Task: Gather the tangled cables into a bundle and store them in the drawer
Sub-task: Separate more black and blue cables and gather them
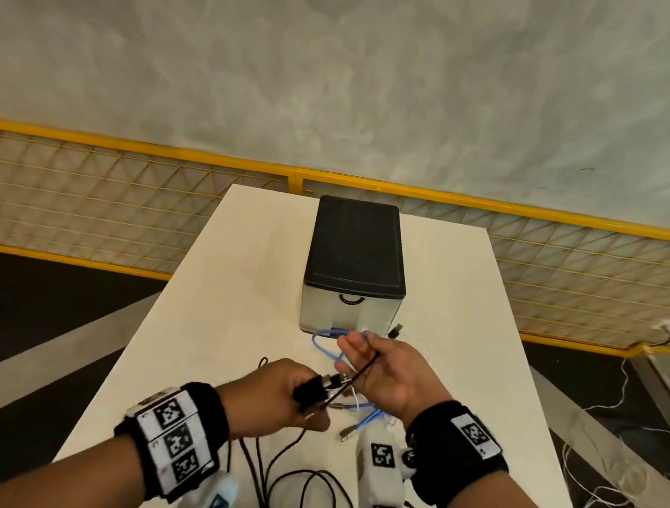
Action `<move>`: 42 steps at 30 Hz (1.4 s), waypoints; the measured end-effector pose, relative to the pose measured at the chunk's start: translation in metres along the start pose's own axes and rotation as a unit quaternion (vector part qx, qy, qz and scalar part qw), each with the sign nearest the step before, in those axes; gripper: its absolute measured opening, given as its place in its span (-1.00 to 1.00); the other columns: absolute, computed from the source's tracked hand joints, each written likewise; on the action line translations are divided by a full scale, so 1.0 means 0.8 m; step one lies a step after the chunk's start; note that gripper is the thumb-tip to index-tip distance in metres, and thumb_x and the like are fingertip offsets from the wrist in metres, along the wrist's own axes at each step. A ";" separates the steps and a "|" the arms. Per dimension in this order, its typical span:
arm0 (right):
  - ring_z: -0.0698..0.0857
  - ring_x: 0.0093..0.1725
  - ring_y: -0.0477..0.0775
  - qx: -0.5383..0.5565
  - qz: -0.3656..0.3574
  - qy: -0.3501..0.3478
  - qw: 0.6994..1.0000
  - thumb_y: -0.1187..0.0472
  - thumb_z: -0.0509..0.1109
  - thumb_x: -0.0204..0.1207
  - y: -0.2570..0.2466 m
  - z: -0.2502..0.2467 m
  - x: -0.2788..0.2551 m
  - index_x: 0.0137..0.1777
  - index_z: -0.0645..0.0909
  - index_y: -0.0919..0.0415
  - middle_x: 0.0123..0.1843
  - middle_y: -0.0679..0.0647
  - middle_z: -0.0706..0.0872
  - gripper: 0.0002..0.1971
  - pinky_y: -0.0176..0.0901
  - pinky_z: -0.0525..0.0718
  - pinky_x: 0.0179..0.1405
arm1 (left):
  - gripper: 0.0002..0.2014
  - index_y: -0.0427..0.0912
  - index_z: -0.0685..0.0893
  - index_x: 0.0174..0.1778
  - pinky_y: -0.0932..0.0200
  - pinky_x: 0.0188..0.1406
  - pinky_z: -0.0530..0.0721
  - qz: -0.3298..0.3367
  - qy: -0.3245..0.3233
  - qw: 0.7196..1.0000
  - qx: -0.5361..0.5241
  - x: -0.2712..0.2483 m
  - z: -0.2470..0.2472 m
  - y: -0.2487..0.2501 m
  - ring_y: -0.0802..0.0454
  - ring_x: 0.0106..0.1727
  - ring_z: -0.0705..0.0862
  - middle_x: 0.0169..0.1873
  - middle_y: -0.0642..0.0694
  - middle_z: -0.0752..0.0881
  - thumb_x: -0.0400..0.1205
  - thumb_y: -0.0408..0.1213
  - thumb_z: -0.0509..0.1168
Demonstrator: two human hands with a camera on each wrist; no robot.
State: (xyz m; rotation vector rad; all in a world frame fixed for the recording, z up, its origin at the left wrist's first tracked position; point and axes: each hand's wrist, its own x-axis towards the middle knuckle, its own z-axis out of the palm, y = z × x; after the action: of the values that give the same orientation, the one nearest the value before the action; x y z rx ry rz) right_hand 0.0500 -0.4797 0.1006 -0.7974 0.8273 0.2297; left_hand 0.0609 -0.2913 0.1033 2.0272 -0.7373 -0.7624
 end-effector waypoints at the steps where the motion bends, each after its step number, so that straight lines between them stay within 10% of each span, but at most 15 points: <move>1: 0.86 -0.20 0.15 -0.004 0.006 -0.003 1.000 0.27 0.14 0.76 0.000 -0.004 0.002 -0.06 0.58 0.24 -0.29 0.17 0.83 -0.78 0.12 0.72 -0.16 | -0.74 0.01 0.62 -0.41 0.27 -0.17 0.60 -0.006 -0.015 1.000 0.006 -0.010 -0.009 -0.002 0.19 -0.29 0.65 -0.34 -0.01 0.73 0.47 -0.33 0.56; 10: 0.87 -0.17 0.14 -0.049 -0.064 -0.026 0.996 0.16 0.29 0.70 -0.012 -0.003 0.011 0.08 0.57 0.13 -0.04 0.17 0.83 -0.92 0.06 0.79 -0.27 | -0.84 -0.15 0.71 -0.25 0.32 -0.19 0.52 -0.106 -0.177 0.977 0.057 -0.073 -0.048 -0.024 0.30 -0.33 0.58 -0.43 0.25 0.67 0.46 -0.23 0.58; 15: 0.80 0.14 0.23 -0.152 -0.020 -0.030 0.988 -0.15 0.29 0.64 -0.040 -0.038 0.006 0.19 0.63 0.18 0.12 0.19 0.84 -0.60 0.19 0.69 0.10 | -0.80 0.22 0.74 -0.36 0.15 0.03 0.69 -0.128 -0.139 0.981 0.036 -0.098 -0.059 -0.051 0.25 -0.19 0.71 -0.28 0.20 0.79 0.45 -0.19 0.57; 22: 0.79 0.01 0.17 -0.235 -0.049 0.021 0.971 -0.01 0.36 0.61 -0.022 -0.070 -0.004 0.13 0.70 0.13 0.03 0.14 0.85 -0.74 0.02 0.69 -0.06 | -0.74 0.44 0.70 -0.31 0.43 0.03 0.61 -0.085 -0.181 0.974 0.103 -0.080 -0.062 -0.026 0.24 0.02 0.76 0.05 0.05 0.84 0.55 -0.11 0.50; 25: 0.71 -0.19 0.09 -0.344 -0.144 0.065 0.926 0.13 0.35 0.62 -0.020 -0.083 -0.008 0.03 0.70 0.20 -0.16 0.15 0.78 -0.83 -0.12 0.55 -0.25 | -0.93 0.32 0.72 -0.21 0.50 -0.12 0.51 -0.079 -0.223 0.955 0.178 -0.074 -0.063 -0.024 0.34 -0.10 0.67 -0.06 0.16 0.74 0.57 0.02 0.43; 29: 0.73 -0.25 0.10 -0.536 -0.224 0.064 0.811 0.27 0.35 0.56 -0.004 -0.099 0.004 -0.21 0.69 0.12 -0.28 0.07 0.76 -0.85 -0.11 0.67 -0.24 | -0.68 -0.13 0.67 -0.09 0.08 -0.04 0.59 -0.092 -0.242 0.924 0.280 -0.064 -0.059 -0.032 -0.12 -0.05 0.67 -0.05 -0.20 0.70 0.57 0.09 0.34; 32: 0.75 -0.19 0.17 -0.564 -0.236 0.086 0.787 0.21 0.36 0.55 0.007 -0.104 0.018 -0.28 0.66 0.10 -0.30 0.08 0.76 -0.82 0.00 0.70 -0.12 | -0.78 -0.06 0.74 -0.06 0.20 -0.10 0.57 -0.087 -0.203 0.937 0.271 -0.064 -0.064 -0.039 0.09 -0.13 0.66 -0.12 0.02 0.72 0.58 0.01 0.36; 38: 0.68 -0.24 0.22 -0.355 -0.298 0.225 0.857 0.20 0.35 0.51 -0.028 -0.119 0.035 -0.25 0.68 0.13 -0.30 0.11 0.75 -0.86 0.04 0.64 -0.19 | -0.76 -0.09 0.69 -0.19 0.34 -0.36 0.54 -0.106 -0.065 0.982 0.142 -0.066 -0.076 -0.043 0.26 -0.47 0.52 -0.49 0.16 0.61 0.66 -0.02 0.32; 42: 0.72 -0.19 0.19 -0.473 -0.315 0.211 0.795 0.21 0.33 0.55 -0.029 -0.118 0.030 -0.23 0.66 0.11 -0.27 0.08 0.76 -0.85 -0.11 0.64 -0.22 | -0.75 -0.04 0.67 -0.31 0.19 -0.34 0.69 -0.096 0.000 0.995 -0.009 -0.068 -0.071 -0.043 0.21 -0.45 0.63 -0.44 0.08 0.73 0.69 -0.13 0.31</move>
State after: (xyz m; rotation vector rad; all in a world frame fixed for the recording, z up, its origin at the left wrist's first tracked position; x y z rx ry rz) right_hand 0.0234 -0.5656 0.0569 -2.0882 0.7874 -0.1752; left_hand 0.0751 -0.2072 0.1143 2.1033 -0.5382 -0.8746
